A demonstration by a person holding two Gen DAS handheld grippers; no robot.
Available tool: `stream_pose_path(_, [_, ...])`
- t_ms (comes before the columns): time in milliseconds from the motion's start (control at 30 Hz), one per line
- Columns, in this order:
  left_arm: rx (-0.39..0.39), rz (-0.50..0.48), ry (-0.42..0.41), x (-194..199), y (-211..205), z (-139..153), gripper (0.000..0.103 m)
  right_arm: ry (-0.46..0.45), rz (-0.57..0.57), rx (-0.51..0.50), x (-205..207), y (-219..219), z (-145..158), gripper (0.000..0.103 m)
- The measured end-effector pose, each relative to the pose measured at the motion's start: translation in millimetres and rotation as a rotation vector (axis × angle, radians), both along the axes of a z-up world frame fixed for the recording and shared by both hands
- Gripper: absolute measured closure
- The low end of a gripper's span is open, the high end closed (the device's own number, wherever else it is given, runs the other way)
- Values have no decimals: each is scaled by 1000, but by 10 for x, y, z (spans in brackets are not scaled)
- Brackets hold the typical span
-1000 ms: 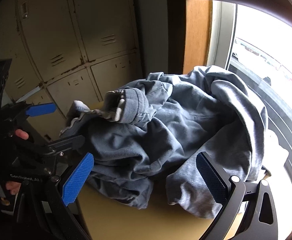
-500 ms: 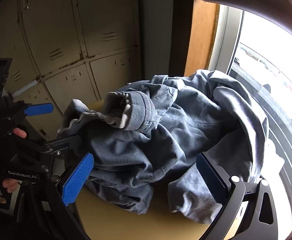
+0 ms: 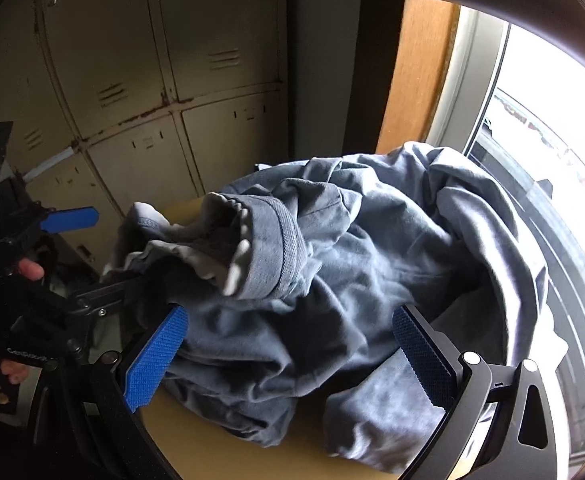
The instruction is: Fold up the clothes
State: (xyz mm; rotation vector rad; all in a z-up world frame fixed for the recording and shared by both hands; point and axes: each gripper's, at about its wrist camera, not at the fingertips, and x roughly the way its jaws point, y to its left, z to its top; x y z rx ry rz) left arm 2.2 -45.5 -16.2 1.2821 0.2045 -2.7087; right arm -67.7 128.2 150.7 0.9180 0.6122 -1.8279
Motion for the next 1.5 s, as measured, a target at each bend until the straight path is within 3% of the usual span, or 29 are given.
stream_pose_path(300, [34,54,2,-31,-117,-109,1,-68,48,63,-185,-278,-146,1])
stream_pose_path(333, [32,61,1,-33,-115,-117,1,-69,47,82,-193,-324,-203,7])
stream_pose_path(367, [30,68,0,-36,-117,-127,1,-73,51,100,-195,-366,-264,27])
stream_pose_path(433, [37,78,-5,-38,-134,-152,1,-85,61,98,-196,-368,-302,38])
stream_pose_path(500, [48,87,-8,-31,-158,-166,1,-105,71,78,-176,-305,-197,65])
stream_pose_path(567, [41,78,12,-10,-142,-142,1,-107,76,42,-130,-202,-36,73])
stream_pose_path(767, [-67,23,112,-43,94,23,1,-114,89,-66,9,106,446,78])
stream_pose_path(833, [-72,-13,125,-77,203,81,1,-116,94,-102,56,209,607,93])
stream_pose_path(1000, [-27,-120,146,-216,474,294,1,-121,98,-186,164,482,969,94])
stream_pose_path(1200, [68,-212,82,-369,855,335,6,-154,24,-239,212,1075,946,94])
stream_pose_path(1233, [89,-241,84,-342,964,371,17,-162,14,-253,227,1192,963,94])
stream_pose_path(1267, [126,-272,89,-304,1067,427,37,-163,12,-268,256,1312,1011,94])
stream_pose_path(1300, [170,-296,96,-264,1156,492,45,-161,15,-283,300,1439,1076,94])
stream_pose_path(1333, [212,-320,101,-222,1238,561,68,-155,15,-299,345,1566,1143,94])
stream_pose_path(1367, [226,-338,114,-152,1339,664,79,-151,19,-321,395,1684,1221,94])
stream_pose_path(1400, [220,-350,136,-61,1459,790,87,-149,29,-351,450,1790,1311,94])
stream_pose_path(1500, [147,-388,220,270,1779,1195,93,-142,59,-441,614,2108,1582,94])
